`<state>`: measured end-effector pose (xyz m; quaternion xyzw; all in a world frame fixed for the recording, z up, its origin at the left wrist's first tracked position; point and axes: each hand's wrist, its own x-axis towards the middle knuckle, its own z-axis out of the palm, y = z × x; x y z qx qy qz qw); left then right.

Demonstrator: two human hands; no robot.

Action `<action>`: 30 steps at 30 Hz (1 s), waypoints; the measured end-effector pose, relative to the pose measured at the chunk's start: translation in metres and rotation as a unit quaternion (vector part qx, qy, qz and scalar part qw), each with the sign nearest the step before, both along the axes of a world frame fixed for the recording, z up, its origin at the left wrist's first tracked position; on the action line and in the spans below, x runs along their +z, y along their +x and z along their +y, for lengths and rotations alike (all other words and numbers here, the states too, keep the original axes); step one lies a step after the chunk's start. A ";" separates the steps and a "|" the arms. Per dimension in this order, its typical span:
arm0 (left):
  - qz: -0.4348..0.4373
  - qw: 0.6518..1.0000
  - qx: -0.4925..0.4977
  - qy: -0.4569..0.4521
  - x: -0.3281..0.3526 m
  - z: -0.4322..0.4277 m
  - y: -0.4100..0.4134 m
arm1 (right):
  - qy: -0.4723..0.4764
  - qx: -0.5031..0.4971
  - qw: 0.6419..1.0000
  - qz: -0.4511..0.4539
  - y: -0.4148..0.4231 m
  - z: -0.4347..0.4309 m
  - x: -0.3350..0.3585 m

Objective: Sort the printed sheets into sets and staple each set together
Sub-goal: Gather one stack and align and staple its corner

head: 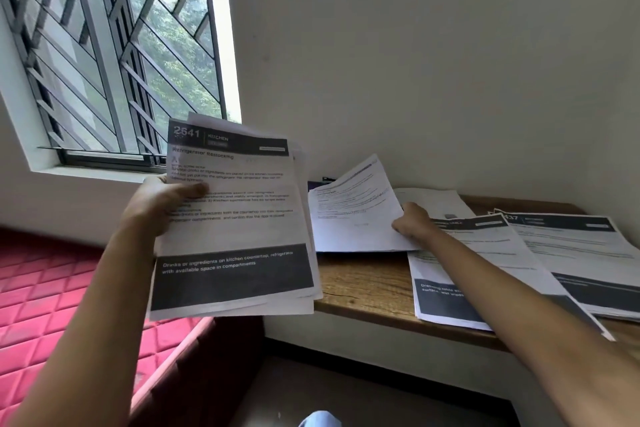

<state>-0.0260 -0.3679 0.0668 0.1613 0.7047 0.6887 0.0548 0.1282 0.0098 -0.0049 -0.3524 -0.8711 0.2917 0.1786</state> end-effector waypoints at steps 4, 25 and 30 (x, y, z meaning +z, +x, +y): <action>-0.022 0.999 -0.029 0.017 -0.006 0.008 0.003 | 0.024 0.002 1.000 0.001 0.002 -0.003 -0.004; 0.040 0.969 -0.155 0.187 0.029 0.119 0.051 | -0.148 0.275 0.882 0.352 0.037 -0.059 0.073; 0.120 0.951 -0.197 0.206 0.051 0.148 0.060 | -0.130 0.200 0.854 0.462 0.034 -0.042 0.082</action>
